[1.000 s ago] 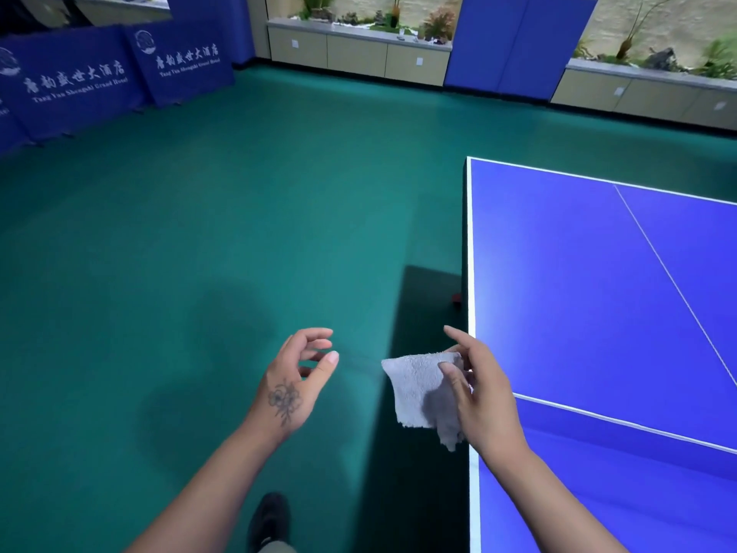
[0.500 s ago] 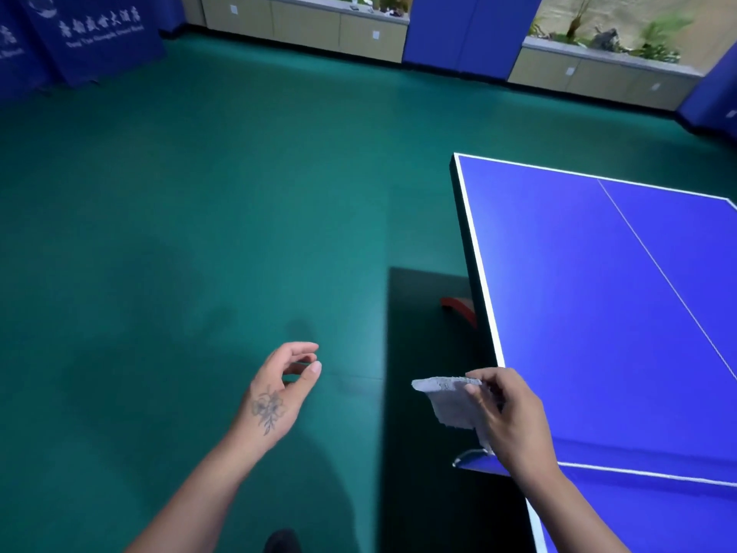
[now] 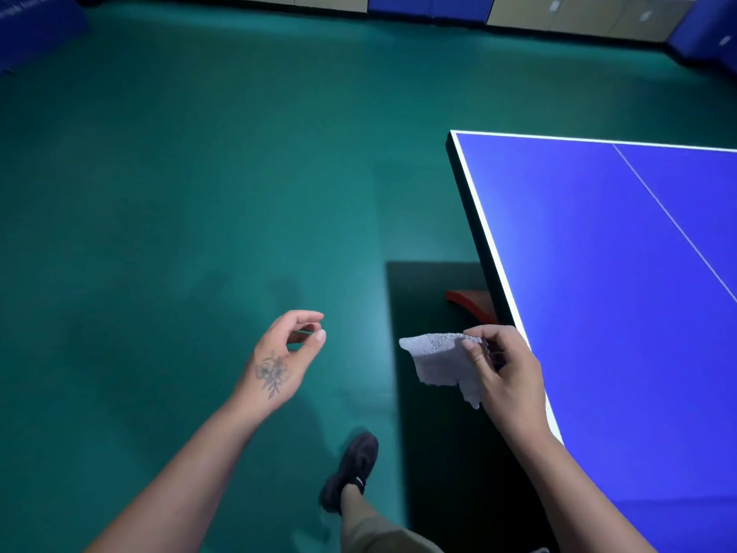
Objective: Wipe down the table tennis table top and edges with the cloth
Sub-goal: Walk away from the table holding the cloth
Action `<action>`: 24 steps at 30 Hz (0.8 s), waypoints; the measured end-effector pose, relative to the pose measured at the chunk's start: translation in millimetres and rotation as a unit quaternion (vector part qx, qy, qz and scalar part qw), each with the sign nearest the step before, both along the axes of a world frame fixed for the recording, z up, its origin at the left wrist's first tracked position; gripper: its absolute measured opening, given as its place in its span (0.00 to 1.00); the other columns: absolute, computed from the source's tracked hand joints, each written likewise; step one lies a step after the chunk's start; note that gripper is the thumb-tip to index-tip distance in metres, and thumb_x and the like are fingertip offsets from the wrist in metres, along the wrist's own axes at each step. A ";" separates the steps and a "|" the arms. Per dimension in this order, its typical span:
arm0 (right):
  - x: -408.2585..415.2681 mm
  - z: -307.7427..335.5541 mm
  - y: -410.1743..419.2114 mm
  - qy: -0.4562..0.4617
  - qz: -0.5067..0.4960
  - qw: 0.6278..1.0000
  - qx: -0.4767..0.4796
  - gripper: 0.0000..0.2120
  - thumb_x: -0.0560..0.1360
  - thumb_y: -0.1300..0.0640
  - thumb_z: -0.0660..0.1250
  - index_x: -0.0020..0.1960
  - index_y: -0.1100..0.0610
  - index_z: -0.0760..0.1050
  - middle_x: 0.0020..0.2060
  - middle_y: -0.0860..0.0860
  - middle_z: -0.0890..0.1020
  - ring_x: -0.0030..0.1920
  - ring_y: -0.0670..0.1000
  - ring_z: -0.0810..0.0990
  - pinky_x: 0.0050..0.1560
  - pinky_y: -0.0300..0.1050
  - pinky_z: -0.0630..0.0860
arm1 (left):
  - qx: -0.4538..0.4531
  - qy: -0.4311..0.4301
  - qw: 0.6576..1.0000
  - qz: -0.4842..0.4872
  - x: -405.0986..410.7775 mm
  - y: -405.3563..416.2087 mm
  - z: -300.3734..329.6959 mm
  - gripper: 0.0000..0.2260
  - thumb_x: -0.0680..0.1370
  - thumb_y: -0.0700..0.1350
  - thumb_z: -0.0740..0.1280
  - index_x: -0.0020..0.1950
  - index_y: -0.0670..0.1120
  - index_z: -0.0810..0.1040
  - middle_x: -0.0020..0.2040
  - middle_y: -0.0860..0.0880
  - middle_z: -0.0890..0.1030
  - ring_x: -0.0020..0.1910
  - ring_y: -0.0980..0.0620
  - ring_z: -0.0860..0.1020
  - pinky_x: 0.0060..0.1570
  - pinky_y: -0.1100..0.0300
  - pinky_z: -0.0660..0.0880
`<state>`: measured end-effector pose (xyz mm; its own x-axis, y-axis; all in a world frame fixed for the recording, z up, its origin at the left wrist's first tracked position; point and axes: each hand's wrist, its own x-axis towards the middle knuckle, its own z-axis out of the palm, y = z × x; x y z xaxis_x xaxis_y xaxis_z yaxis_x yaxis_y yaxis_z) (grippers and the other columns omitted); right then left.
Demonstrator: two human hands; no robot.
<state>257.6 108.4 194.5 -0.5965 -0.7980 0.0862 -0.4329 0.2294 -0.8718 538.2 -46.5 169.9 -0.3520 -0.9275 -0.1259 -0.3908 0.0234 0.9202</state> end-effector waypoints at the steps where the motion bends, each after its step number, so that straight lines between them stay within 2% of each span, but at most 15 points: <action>1: -6.8 -3.1 -20.1 0.001 0.002 1.000 -0.003 0.07 0.82 0.56 0.73 0.51 0.44 0.81 0.47 0.43 0.83 0.47 0.48 0.83 0.48 0.48 0.79 | 0.001 -0.004 1.000 0.006 -7.7 -18.4 -0.6 0.09 0.83 0.44 0.72 0.62 0.53 0.82 0.59 0.55 0.84 0.56 0.63 0.81 0.51 0.77 0.71; 6: -42.3 -5.8 -119.7 -0.009 0.018 1.000 -0.003 0.09 0.82 0.59 0.72 0.50 0.45 0.80 0.48 0.41 0.83 0.50 0.47 0.82 0.49 0.39 0.77 | 0.013 -0.021 0.999 0.024 -45.0 -108.5 2.7 0.10 0.82 0.44 0.72 0.61 0.55 0.82 0.61 0.54 0.83 0.54 0.63 0.81 0.50 0.75 0.72; 10: -71.7 -4.3 -196.7 -0.004 0.038 0.999 0.013 0.08 0.82 0.59 0.72 0.50 0.46 0.80 0.47 0.42 0.82 0.50 0.48 0.82 0.50 0.41 0.77 | 0.015 -0.023 0.999 0.036 -73.2 -178.8 7.7 0.10 0.82 0.43 0.72 0.62 0.52 0.82 0.60 0.53 0.83 0.53 0.65 0.80 0.48 0.78 0.71; 15: -99.9 -7.6 -284.3 -0.020 0.024 0.999 0.015 0.09 0.82 0.60 0.72 0.50 0.46 0.80 0.48 0.40 0.82 0.52 0.46 0.82 0.51 0.42 0.78 | 0.037 -0.016 0.998 0.049 -103.3 -267.9 2.4 0.09 0.82 0.41 0.72 0.61 0.51 0.82 0.58 0.51 0.85 0.49 0.65 0.81 0.46 0.77 0.72; 18: -120.1 -16.8 -345.3 -0.028 0.018 0.999 0.031 0.08 0.82 0.59 0.72 0.51 0.46 0.80 0.48 0.41 0.83 0.52 0.47 0.82 0.52 0.45 0.79 | 0.045 -0.007 0.998 0.047 -121.9 -335.3 -9.9 0.09 0.82 0.43 0.72 0.61 0.51 0.82 0.57 0.52 0.85 0.50 0.66 0.81 0.48 0.76 0.72; 22: -148.9 -24.6 -442.6 -0.018 0.001 0.999 0.035 0.07 0.83 0.58 0.71 0.51 0.46 0.80 0.48 0.42 0.83 0.52 0.47 0.82 0.52 0.46 0.79 | 0.042 0.012 0.999 0.028 -156.7 -442.3 -25.2 0.08 0.82 0.43 0.73 0.60 0.52 0.83 0.57 0.54 0.85 0.50 0.66 0.81 0.52 0.69 0.74; 24: -161.4 -25.5 -492.5 -0.006 -0.015 0.999 0.039 0.06 0.83 0.58 0.72 0.51 0.46 0.80 0.48 0.42 0.83 0.51 0.46 0.82 0.52 0.46 0.79 | 0.043 0.014 0.999 0.005 -176.4 -498.3 -27.9 0.08 0.82 0.42 0.72 0.60 0.50 0.83 0.57 0.53 0.85 0.49 0.67 0.80 0.52 0.71 0.74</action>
